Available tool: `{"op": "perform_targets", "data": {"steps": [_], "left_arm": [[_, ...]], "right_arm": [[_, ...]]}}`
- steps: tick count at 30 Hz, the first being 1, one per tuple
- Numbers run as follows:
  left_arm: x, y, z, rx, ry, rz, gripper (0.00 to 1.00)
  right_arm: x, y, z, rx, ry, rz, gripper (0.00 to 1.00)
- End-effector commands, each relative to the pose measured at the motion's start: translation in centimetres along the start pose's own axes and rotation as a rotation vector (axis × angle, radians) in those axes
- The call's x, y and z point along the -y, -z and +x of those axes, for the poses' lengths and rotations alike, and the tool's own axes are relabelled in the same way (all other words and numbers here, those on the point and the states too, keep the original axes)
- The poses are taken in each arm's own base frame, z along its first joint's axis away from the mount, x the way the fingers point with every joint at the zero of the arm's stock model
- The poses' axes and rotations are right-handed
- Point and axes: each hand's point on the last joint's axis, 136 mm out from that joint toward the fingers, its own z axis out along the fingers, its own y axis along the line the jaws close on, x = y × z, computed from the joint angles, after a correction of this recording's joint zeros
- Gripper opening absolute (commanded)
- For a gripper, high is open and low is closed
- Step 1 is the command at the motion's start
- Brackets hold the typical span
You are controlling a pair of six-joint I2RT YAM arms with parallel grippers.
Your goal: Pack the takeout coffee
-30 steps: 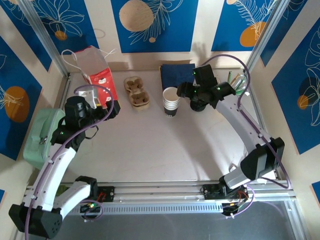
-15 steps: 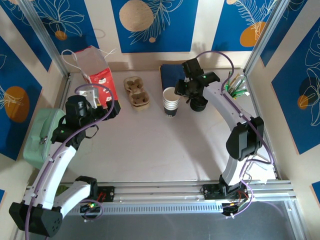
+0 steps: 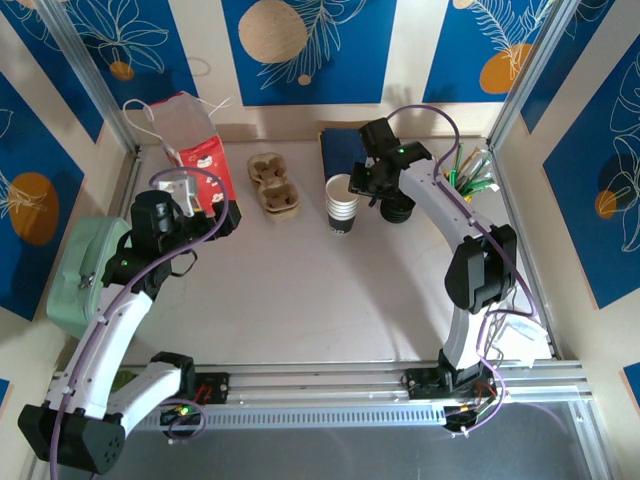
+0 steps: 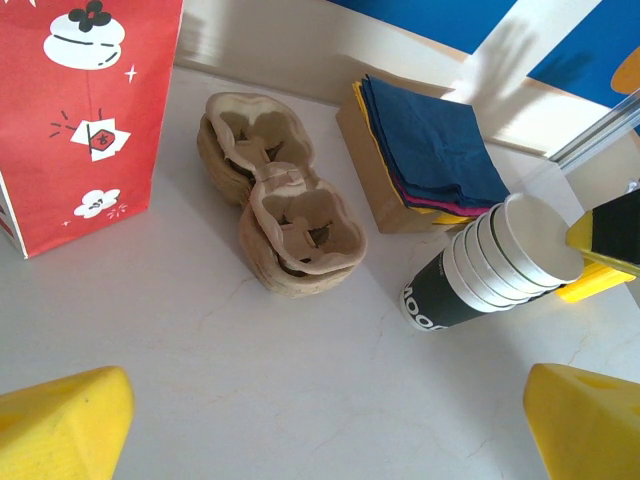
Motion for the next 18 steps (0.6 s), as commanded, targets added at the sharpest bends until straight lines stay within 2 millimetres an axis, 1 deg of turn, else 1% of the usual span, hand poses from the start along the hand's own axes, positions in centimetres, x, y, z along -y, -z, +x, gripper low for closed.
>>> {"op": "perform_targets", "data": {"steps": [1, 8, 12, 18], "left_arm": [[0.42, 0.3, -0.31, 0.016, 0.01, 0.013, 0.99], [0.15, -0.34, 0.17, -0.003, 0.027, 0.008, 0.99], [0.0, -0.51, 0.4, -0.009, 0.032, 0.004, 1.0], [-0.17, -0.64, 0.56, -0.013, 0.033, -0.001, 0.99]], "right_arm": [[-0.59, 0.1, 0.13, -0.011, 0.006, -0.017, 0.3], [-0.79, -0.37, 0.36, -0.026, 0.008, -0.023, 0.25], [-0.79, -0.41, 0.41, -0.028, 0.005, -0.023, 0.21], [-0.98, -0.3, 0.41, -0.027, 0.005, -0.029, 0.18]]}}
